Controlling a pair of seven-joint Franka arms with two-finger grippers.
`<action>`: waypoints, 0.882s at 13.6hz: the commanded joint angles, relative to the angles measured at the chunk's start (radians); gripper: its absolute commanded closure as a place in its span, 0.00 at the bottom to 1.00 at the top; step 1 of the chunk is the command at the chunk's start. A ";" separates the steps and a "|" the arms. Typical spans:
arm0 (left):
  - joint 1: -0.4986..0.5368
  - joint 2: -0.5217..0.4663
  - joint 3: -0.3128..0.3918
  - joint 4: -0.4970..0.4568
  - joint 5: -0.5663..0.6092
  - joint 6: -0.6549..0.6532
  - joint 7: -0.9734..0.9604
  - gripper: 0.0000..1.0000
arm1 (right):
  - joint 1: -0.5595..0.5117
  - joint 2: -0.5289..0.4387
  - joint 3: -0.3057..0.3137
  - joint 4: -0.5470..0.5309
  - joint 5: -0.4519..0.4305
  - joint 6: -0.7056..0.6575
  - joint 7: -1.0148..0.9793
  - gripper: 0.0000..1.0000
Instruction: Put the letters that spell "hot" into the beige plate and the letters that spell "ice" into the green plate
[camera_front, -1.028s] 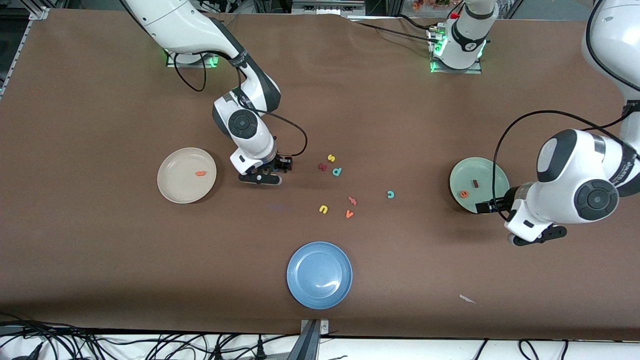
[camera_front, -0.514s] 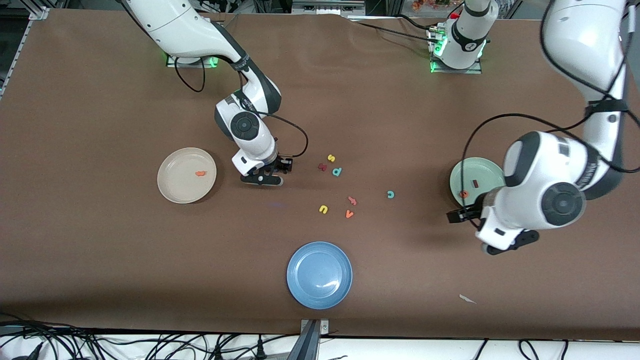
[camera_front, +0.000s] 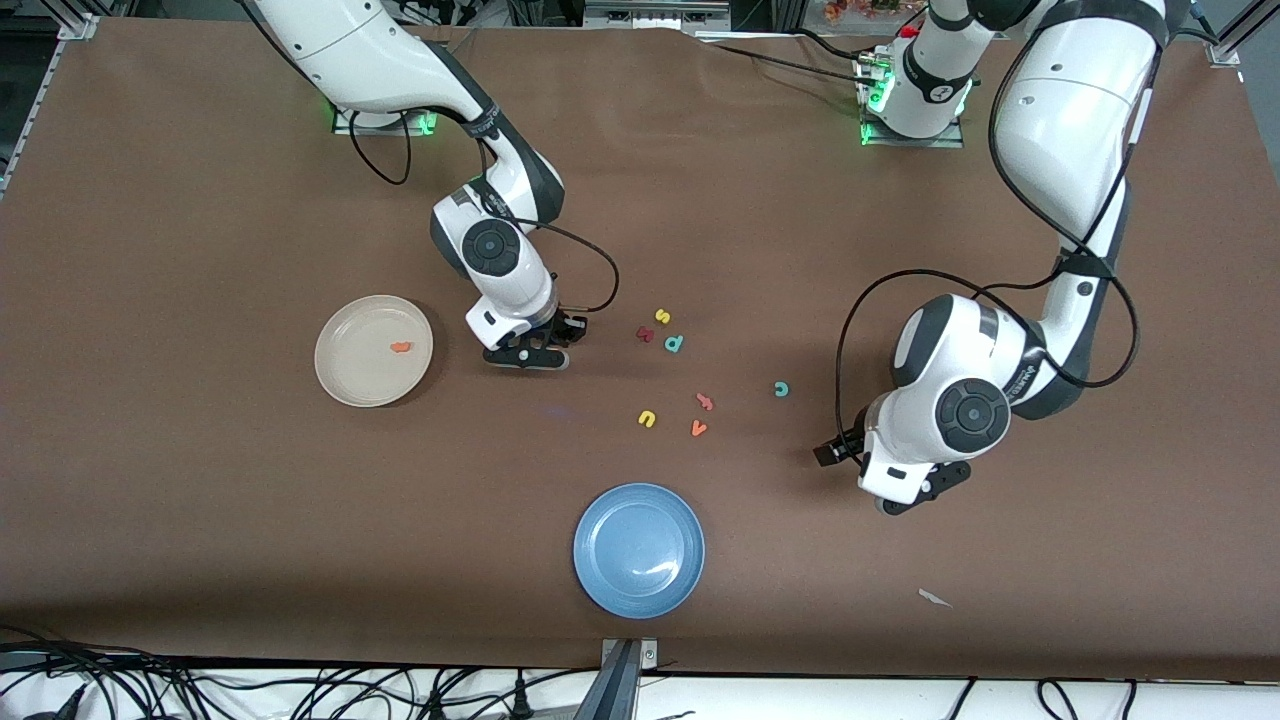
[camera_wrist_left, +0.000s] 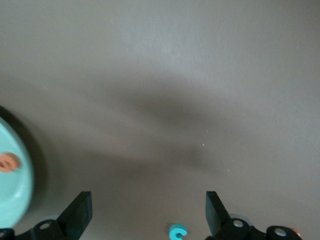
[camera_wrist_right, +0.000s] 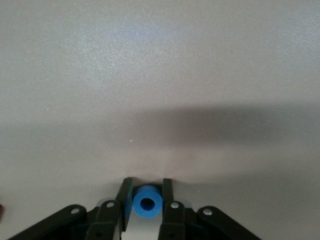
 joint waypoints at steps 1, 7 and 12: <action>-0.012 -0.027 0.011 -0.111 -0.080 0.091 -0.018 0.00 | -0.005 -0.025 -0.006 -0.020 -0.015 0.000 -0.023 0.89; -0.080 -0.070 -0.002 -0.272 -0.064 0.148 -0.013 0.02 | -0.224 -0.195 0.005 -0.024 -0.013 -0.302 -0.372 0.88; -0.083 -0.078 -0.010 -0.326 -0.065 0.202 -0.016 0.23 | -0.368 -0.234 0.006 -0.067 -0.010 -0.344 -0.615 0.73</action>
